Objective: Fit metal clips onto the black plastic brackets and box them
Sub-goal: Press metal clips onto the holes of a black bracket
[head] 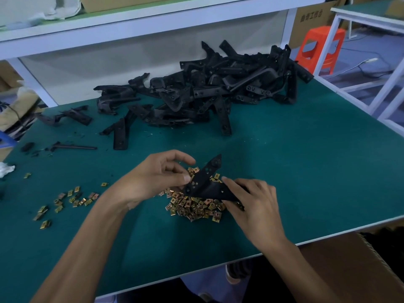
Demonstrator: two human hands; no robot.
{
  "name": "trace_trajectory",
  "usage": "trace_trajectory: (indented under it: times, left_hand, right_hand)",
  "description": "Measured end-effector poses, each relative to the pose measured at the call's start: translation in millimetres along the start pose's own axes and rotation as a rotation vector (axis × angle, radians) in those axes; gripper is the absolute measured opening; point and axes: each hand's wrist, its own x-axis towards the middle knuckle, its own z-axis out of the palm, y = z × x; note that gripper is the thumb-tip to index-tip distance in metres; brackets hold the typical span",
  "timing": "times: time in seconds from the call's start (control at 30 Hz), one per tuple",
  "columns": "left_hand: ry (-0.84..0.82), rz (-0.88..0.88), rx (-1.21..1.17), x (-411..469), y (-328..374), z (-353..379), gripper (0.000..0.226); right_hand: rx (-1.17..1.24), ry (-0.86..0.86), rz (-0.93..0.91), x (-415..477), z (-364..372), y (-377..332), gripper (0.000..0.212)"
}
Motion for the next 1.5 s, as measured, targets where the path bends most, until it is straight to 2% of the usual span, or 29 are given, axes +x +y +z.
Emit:
trace_trajectory:
  times: [0.13,0.4,0.5,0.7,0.77,0.83,0.9,0.93,0.97,1.07,1.13,1.33,1.5]
  left_hand:
    - [-0.043,-0.008,0.038,0,1,-1,0.032]
    - [-0.186,-0.113,0.280,9,14,0,0.048]
    - [-0.171,-0.099,0.293,13,15,7,0.049]
    - [-0.053,-0.003,0.391,16,23,16,0.042]
    - [0.039,0.078,0.482,17,23,25,0.035]
    - [0.150,0.166,0.442,23,23,35,0.026]
    - [0.293,0.186,0.292,38,19,42,0.018]
    - [0.373,0.169,0.302,46,15,44,0.019]
    - [0.413,0.134,0.411,55,7,45,0.020]
    - [0.263,0.030,0.823,74,-22,51,0.023]
    - [0.174,0.001,0.949,79,-36,55,0.026]
    - [0.236,0.045,0.903,83,-42,54,0.017]
    - [0.179,-0.001,0.885,90,-36,55,0.017]
  right_hand:
    - [-0.005,-0.012,-0.002,-1,0,1,0.056]
    - [-0.064,-0.050,-0.028,0,-1,-2,0.053]
    - [-0.061,-0.054,-0.003,0,-3,-1,0.053]
    - [-0.042,0.005,0.079,0,-2,1,0.056]
    - [-0.043,0.033,0.121,0,-1,0,0.055]
    - [-0.004,0.070,0.207,2,-1,2,0.051]
    - [0.099,0.140,0.351,3,-1,5,0.049]
    - [0.176,0.178,0.437,4,-2,7,0.048]
    - [0.243,0.198,0.505,5,-3,9,0.049]
    - [0.272,0.172,0.530,5,-5,7,0.049]
    - [0.284,0.162,0.530,6,-6,5,0.049]
    - [0.281,0.134,0.524,7,-6,5,0.048]
    - [0.257,0.150,0.484,6,-5,3,0.048]
